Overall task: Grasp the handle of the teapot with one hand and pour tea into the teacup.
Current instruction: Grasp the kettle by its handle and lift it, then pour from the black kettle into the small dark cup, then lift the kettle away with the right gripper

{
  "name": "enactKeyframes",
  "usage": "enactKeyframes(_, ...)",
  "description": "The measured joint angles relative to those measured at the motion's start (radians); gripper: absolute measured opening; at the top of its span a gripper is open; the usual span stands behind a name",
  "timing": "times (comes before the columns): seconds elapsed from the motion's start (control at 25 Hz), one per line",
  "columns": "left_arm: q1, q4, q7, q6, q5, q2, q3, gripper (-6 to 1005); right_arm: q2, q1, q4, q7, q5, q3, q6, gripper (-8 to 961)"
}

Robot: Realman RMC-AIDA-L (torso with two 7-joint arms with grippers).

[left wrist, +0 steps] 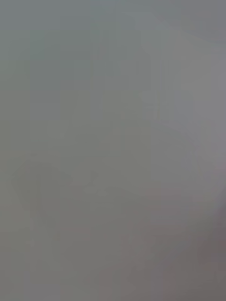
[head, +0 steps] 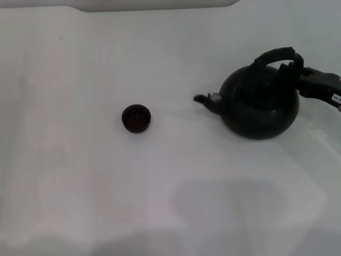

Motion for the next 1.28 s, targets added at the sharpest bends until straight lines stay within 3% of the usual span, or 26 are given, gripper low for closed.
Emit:
enactKeyframes(0.36, 0.002, 0.000, 0.000, -0.002, 0.000, -0.002, 0.002, 876, -0.002, 0.020, 0.001, 0.024, 0.012, -0.001, 0.005, 241)
enactKeyframes(0.88, 0.010, -0.014, -0.002, -0.004, 0.000, -0.002, 0.001, 876, 0.002, 0.031, -0.064, 0.068, 0.014, -0.014, 0.012, 219)
enactKeyframes(1.28, 0.012, -0.025, -0.002, -0.004, 0.002, -0.002, 0.027, 877, 0.002, 0.122, -0.141, 0.094, 0.067, -0.173, 0.159, 220)
